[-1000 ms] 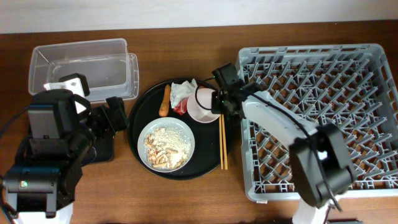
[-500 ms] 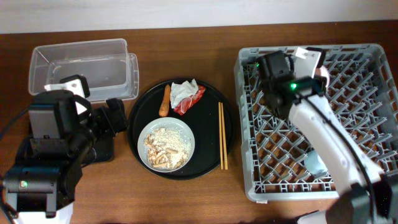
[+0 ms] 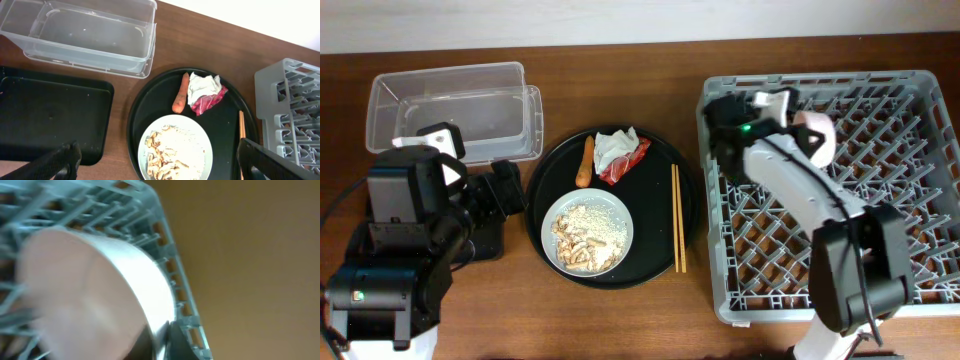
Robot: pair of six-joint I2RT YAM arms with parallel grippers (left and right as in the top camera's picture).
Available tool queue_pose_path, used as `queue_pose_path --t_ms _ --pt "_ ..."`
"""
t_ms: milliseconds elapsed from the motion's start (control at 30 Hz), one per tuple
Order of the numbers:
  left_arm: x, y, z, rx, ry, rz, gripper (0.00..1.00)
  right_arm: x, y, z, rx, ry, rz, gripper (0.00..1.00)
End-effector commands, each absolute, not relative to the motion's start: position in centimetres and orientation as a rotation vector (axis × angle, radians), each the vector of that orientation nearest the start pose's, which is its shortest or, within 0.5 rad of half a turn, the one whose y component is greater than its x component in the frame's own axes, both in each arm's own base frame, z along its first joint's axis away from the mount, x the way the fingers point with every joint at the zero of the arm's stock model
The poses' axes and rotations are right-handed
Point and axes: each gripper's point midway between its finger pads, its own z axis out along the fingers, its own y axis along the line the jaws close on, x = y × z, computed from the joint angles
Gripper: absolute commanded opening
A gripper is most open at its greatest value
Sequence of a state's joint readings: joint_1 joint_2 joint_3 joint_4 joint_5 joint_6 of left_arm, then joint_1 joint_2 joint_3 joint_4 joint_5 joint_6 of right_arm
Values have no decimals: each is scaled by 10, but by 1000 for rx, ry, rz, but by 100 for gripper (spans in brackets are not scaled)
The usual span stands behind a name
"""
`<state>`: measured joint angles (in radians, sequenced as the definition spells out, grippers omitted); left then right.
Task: Sort waste into correct bins and load items into the dishwasher rack
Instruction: 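Grasp the pink bowl with the right gripper and place it in the rack, then grasp the wooden chopsticks with the right gripper and put them in the rack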
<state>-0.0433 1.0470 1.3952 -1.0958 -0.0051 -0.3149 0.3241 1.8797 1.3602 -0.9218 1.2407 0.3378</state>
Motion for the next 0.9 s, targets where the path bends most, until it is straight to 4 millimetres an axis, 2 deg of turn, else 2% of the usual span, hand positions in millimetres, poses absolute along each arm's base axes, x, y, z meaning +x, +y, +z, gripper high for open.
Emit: queue_pose_path --t_ms 0,33,67,100,167,200,267,333,400,467,500,567,600,733,867 --pt "277 -8 322 -335 2278 -170 99 392 -8 152 15 2280 -1374 65" --pt "277 -8 322 -335 2278 -170 99 391 3 159 -4 2286 -1331 74" --pt "277 -8 322 -335 2278 -170 99 389 12 167 -12 2297 -1275 77" --pt "277 -8 322 -335 2278 -170 99 387 37 177 -27 2361 -1086 82" --pt "277 -8 322 -335 2278 -170 99 380 74 186 -67 2458 -796 82" --pt "277 -8 322 -335 2278 -170 99 371 112 189 -124 2540 -522 81" --pt "277 -8 322 -335 2278 -170 99 348 180 191 -251 2632 -52 58" --pt "277 -8 322 -335 2278 -170 99 330 216 179 -259 2712 175 43" --pt "277 -8 322 -335 2278 -170 99 318 221 147 -142 2822 185 36" --pt "277 -8 322 -335 2278 -170 99 311 217 110 -63 2919 120 36" --pt "277 -8 322 -335 2278 -170 99 310 215 92 -62 2957 82 36" --pt "277 -8 322 -335 2278 -170 99 313 217 70 -27 2989 53 36" --pt "277 -8 322 -335 2278 -170 99 317 219 52 -26 3003 33 36" --pt "277 -8 322 -335 2278 -170 99 316 212 18 25 3080 -28 32" --pt "277 -8 322 -335 2278 -170 99 309 222 8 22 3132 40 27"
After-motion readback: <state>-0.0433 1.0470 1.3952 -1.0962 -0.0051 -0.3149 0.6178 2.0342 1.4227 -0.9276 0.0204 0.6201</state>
